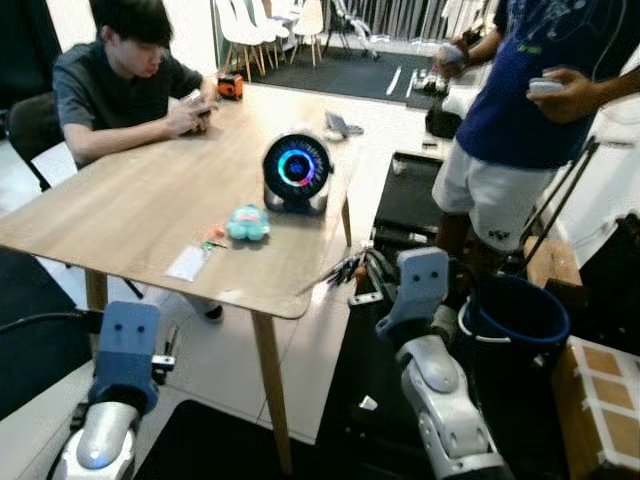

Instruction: Hang keys on a hook

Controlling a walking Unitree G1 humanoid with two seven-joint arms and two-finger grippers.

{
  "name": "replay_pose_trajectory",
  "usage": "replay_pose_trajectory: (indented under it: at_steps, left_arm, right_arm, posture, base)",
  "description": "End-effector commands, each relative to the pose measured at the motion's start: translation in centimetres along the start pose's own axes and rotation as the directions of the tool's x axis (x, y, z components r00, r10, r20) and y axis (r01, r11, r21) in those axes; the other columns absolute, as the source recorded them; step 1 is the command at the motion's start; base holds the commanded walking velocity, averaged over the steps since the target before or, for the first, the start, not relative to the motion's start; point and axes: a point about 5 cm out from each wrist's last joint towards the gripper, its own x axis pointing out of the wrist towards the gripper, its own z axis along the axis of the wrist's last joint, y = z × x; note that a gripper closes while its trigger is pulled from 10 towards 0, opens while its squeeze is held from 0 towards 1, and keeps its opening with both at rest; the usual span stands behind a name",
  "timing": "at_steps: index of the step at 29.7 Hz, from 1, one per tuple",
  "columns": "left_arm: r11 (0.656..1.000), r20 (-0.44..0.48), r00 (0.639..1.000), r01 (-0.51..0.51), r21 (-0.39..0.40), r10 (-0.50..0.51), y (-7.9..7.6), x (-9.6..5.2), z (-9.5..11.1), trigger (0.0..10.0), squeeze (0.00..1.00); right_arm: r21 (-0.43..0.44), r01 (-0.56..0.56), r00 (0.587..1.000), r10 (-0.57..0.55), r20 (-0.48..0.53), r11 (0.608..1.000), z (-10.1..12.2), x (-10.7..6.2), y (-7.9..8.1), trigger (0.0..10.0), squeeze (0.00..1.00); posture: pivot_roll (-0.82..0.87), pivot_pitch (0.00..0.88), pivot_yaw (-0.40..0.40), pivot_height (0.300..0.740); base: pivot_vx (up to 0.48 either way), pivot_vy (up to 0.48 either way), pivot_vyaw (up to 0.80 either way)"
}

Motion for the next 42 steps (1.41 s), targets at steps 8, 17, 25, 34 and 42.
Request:
replay_pose_trajectory:
  at_steps: [8,17,25,34,42]
  left_arm:
    - [1.0,-0.017,1.0,0.002,-0.004,-0.002,0.02,-0.29,-0.38,10.0,0.0]
    - [1.0,-0.024,1.0,0.001,-0.004,-0.002,0.0,-0.28,-0.48,10.0,0.0]
    - [1.0,-0.031,1.0,-0.002,0.0,0.002,0.04,-0.41,-0.62,10.0,0.0]
    - [1.0,-0.034,0.999,-0.003,0.001,0.003,0.01,-0.42,-0.73,10.0,0.0]
    - [1.0,-0.035,0.999,-0.002,0.002,0.002,-0.03,-0.42,-0.8,10.0,0.0]
  right_arm:
    - [0.021,0.001,1.0,-0.001,-0.003,1.0,-0.24,-0.22,0.18,10.0,0.0]
    - [0.016,-0.005,1.0,0.006,-0.009,1.0,-0.34,-0.23,0.26,10.0,0.0]
    - [-0.006,-0.028,0.999,0.028,-0.027,1.0,-0.67,-0.32,0.58,10.0,0.0]
    - [-0.014,-0.041,0.998,0.041,-0.038,0.999,-0.8,-0.25,0.71,10.0,0.0]
    - [-0.013,-0.046,0.998,0.045,-0.034,0.999,-0.73,-0.23,0.74,10.0,0.0]
  posture:
    - [0.16,0.135,-0.044,0.74]
    - [0.16,0.138,-0.044,0.74]
    - [0.16,0.139,-0.046,0.74]
    - [0.16,0.137,-0.051,0.74]
    - [0.16,0.135,-0.051,0.74]
  base:
    - [0.0,0.0,0.0]
    - [0.0,0.0,0.0]
    - [0.0,0.0,0.0]
    - [0.0,0.0,0.76]
    - [0.0,0.0,0.8]
